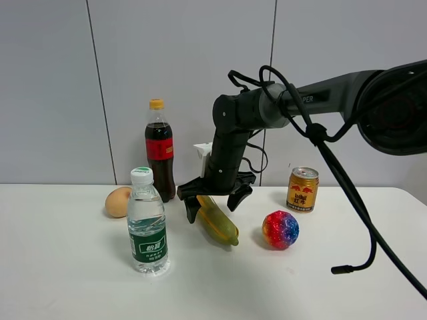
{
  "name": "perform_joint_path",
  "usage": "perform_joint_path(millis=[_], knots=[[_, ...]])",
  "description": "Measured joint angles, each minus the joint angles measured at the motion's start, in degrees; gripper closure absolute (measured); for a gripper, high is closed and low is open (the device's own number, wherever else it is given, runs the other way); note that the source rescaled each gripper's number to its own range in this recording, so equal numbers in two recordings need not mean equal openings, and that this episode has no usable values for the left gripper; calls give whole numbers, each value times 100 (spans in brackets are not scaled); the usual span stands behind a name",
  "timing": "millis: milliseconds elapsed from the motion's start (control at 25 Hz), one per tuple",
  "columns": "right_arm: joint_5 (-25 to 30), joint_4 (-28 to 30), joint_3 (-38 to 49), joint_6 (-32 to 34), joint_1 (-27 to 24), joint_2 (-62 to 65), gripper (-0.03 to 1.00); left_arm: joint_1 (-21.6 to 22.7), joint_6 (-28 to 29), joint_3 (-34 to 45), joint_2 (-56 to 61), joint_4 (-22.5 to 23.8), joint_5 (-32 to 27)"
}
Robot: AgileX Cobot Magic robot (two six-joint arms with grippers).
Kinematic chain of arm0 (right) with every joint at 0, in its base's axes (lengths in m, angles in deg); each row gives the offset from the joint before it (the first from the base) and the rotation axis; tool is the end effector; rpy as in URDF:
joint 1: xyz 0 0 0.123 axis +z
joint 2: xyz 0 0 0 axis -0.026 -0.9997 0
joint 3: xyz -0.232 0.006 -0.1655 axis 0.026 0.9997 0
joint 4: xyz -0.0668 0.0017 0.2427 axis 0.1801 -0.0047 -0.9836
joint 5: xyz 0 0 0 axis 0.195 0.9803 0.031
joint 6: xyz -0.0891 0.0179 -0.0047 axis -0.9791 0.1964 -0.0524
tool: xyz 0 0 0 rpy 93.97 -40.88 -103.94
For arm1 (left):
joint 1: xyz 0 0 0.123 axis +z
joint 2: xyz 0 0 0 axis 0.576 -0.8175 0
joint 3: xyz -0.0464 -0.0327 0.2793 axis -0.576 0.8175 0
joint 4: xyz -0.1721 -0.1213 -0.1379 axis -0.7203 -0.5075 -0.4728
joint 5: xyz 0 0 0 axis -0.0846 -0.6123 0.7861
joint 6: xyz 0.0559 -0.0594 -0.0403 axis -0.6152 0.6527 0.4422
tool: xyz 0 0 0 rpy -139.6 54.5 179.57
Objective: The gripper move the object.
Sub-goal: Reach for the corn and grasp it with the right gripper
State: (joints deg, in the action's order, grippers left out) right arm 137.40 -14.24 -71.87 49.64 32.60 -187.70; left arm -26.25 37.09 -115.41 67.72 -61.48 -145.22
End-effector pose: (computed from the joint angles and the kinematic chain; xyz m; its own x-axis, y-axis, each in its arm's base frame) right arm 0.4515 0.2790 0.1249 -0.8469 -0.4122 -0.3359 -0.4635 0.8819 0.0866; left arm 0.0015 0.0026 0.2808 -0.4860 -0.0740 -0.8708 -0.1756 0.9844 0.0143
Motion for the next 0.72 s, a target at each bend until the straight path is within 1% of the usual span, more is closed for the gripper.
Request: perform_joint_path(millis=[120,720], knots=[[-62,0,0,0,0,0,20,0,0,0,0,0,0],[-113,0,0,5,0,-234,20,0,0,0,0,0,-4]])
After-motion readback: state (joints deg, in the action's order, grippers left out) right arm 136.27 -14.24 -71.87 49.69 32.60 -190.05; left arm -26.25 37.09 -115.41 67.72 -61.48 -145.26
